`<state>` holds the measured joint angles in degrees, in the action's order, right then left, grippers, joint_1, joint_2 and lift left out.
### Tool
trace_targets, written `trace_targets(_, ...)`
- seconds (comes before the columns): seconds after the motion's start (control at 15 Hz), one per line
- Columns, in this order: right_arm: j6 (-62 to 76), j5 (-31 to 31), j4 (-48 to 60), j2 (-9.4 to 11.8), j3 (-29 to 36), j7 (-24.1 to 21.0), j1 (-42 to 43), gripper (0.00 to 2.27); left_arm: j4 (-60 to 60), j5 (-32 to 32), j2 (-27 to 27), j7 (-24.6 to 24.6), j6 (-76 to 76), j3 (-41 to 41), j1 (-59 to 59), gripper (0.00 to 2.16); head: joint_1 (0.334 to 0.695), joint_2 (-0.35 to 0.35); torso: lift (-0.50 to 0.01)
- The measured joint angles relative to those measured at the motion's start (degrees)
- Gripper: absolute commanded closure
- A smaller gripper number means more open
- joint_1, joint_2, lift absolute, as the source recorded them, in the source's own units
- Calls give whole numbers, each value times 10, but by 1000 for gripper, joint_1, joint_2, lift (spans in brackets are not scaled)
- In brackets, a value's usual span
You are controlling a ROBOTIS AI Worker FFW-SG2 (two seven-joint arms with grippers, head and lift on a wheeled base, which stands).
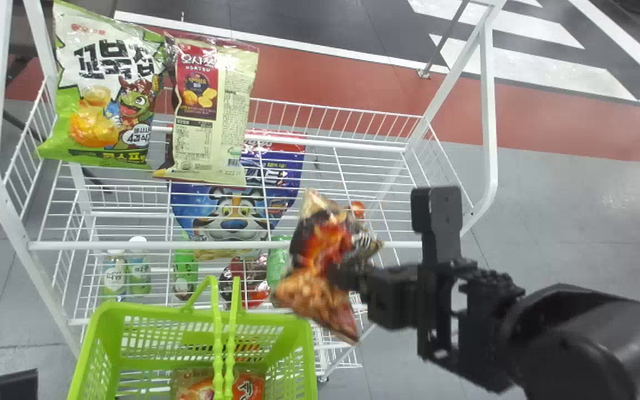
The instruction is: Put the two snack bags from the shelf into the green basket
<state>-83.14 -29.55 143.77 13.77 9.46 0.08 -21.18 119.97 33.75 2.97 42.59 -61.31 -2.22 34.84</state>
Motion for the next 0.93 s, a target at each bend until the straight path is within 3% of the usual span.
trace_targets(0.33,-61,-63,42,-4,0,-4,-35,2186,-1,0,0,1,0,-3,-5,1841,695,-350,-12)
trace_targets(0.93,-50,2,-105,-4,-158,2,-28,2186,7,0,0,5,0,-7,5,1841,695,-350,-12)
